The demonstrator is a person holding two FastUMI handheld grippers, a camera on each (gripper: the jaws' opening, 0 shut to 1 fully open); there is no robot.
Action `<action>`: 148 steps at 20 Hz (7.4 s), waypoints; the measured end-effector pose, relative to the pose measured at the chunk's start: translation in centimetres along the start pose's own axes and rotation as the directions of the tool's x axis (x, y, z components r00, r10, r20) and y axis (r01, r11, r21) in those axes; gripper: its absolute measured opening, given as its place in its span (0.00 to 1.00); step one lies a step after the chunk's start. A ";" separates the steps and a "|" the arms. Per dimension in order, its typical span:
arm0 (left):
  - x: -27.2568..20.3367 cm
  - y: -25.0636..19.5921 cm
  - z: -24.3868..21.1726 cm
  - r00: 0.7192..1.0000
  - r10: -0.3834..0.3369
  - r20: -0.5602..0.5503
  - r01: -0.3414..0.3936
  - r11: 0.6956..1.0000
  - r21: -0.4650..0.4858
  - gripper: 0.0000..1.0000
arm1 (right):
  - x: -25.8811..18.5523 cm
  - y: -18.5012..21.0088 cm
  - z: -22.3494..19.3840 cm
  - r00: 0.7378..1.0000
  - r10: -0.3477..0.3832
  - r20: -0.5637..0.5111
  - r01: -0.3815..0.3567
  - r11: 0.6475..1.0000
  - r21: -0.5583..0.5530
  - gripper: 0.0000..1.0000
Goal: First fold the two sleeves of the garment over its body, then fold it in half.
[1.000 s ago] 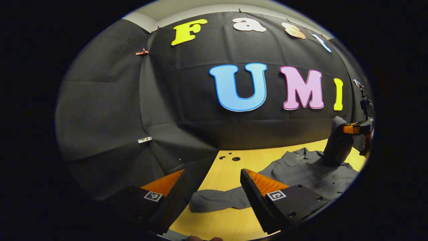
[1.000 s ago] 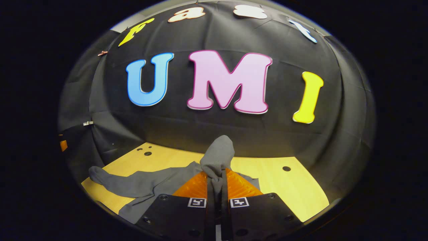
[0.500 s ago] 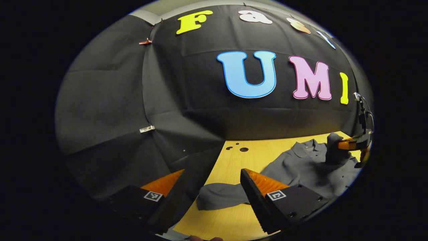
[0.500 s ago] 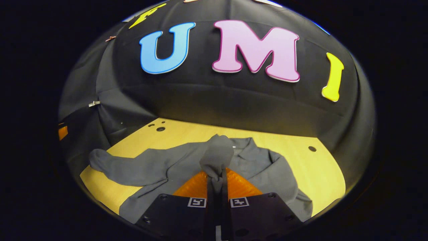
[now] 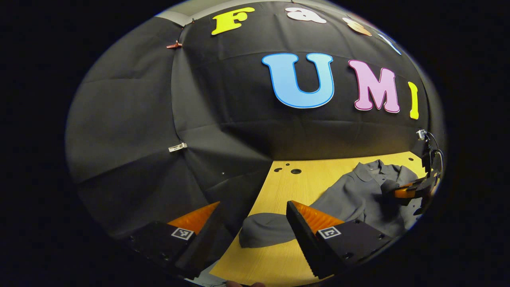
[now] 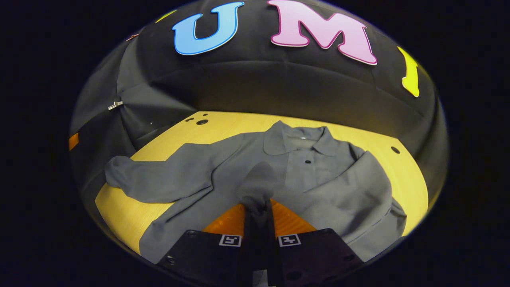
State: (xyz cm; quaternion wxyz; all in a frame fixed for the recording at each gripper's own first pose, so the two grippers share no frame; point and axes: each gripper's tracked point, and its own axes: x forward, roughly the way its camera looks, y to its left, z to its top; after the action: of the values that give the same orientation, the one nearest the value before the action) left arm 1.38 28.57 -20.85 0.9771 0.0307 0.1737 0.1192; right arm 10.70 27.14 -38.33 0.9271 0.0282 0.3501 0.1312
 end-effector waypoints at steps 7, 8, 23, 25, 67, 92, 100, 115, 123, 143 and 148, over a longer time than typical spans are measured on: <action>0.6 0.1 -2.4 0.998 0.017 -0.054 -0.018 0.999 -0.031 0.97 | -0.5 2.6 -2.2 0.994 0.085 -0.072 -0.084 0.996 0.016 0.32; 0.8 -0.1 -2.9 0.998 0.007 -0.059 -0.009 0.999 -0.036 0.97 | -0.9 3.1 -1.9 0.991 0.110 -0.071 -0.109 0.994 0.016 0.51; 7.1 -2.1 -11.2 0.972 -0.062 -0.228 0.061 0.998 -0.016 0.98 | -11.0 0.0 3.0 0.994 0.080 0.071 -0.081 0.997 0.016 0.67; 8.5 -2.1 -11.9 0.966 -0.066 -0.249 0.061 0.998 -0.029 0.98 | -12.4 -1.8 3.0 0.997 0.037 0.074 -0.037 0.999 0.005 0.67; 7.8 -8.3 -4.0 0.973 -0.051 -0.225 0.050 0.999 -0.014 0.06 | -22.7 -16.7 -0.1 0.982 -0.141 0.127 0.130 0.987 0.090 0.77; -0.5 -40.1 6.5 0.939 -0.334 -0.083 0.335 0.942 0.001 0.06 | -23.4 -30.9 -2.9 0.988 -0.108 0.113 0.087 0.980 0.177 0.92; -1.1 -50.3 2.1 0.899 -0.411 -0.153 0.420 0.907 0.028 0.05 | -22.8 -34.1 -3.4 0.991 -0.093 0.100 0.073 0.980 0.185 0.94; -0.1 -62.0 -10.9 0.776 -0.511 -0.368 0.575 0.814 0.081 0.35 | -22.2 -37.5 -5.1 0.992 -0.115 0.051 0.103 0.975 0.195 0.94; -3.3 -66.3 -10.3 0.648 -0.673 -0.355 0.703 0.709 -0.061 0.65 | -21.8 -38.0 -5.2 0.991 -0.126 0.044 0.115 0.972 0.205 0.94; -11.3 -48.7 -9.7 0.743 -0.593 -0.309 0.625 0.781 0.004 0.96 | -27.0 -32.0 -12.5 0.988 -0.128 -0.086 0.143 0.970 0.198 0.94; -12.0 -40.9 -11.6 0.795 -0.491 -0.356 0.537 0.843 0.034 0.96 | -27.1 -30.9 -15.8 0.979 -0.133 -0.157 0.161 0.971 0.179 0.94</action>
State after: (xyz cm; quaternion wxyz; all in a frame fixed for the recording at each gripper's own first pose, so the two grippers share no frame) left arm -4.47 -13.76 -31.94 0.9243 0.0268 0.3458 -0.1595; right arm -12.35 -10.37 -37.31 0.8995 0.0815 0.4282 0.0294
